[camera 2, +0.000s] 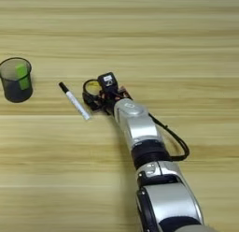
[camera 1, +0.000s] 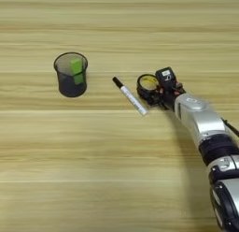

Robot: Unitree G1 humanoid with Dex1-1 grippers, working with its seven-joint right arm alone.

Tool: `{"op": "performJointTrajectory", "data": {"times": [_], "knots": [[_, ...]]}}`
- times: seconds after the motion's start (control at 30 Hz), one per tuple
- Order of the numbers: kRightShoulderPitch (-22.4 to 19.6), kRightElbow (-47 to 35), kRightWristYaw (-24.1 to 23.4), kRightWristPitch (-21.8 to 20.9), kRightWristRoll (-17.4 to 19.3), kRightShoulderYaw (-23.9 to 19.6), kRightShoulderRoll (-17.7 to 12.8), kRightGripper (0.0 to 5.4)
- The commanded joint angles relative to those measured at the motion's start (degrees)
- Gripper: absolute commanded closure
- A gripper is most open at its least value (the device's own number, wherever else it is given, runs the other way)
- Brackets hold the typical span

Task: Move the objects on the table

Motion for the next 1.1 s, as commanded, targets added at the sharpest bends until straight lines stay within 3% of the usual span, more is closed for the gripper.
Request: {"op": "performJointTrajectory", "data": {"times": [0.03, 0.33, 0.8, 1.1], "knots": [[-4.15, -1.38, -0.43, -1.54, -0.59, 0.03, -0.61, 0.94], [-3.58, -2.77, -0.63, -2.4, -1.29, 0.49, -0.75, 0.02], [-2.06, -15.07, 0.95, -2.14, -1.02, -0.07, -1.91, 0.02], [-4.75, -20.74, 2.23, -0.46, -1.32, 0.88, -2.52, 0.02]]}}
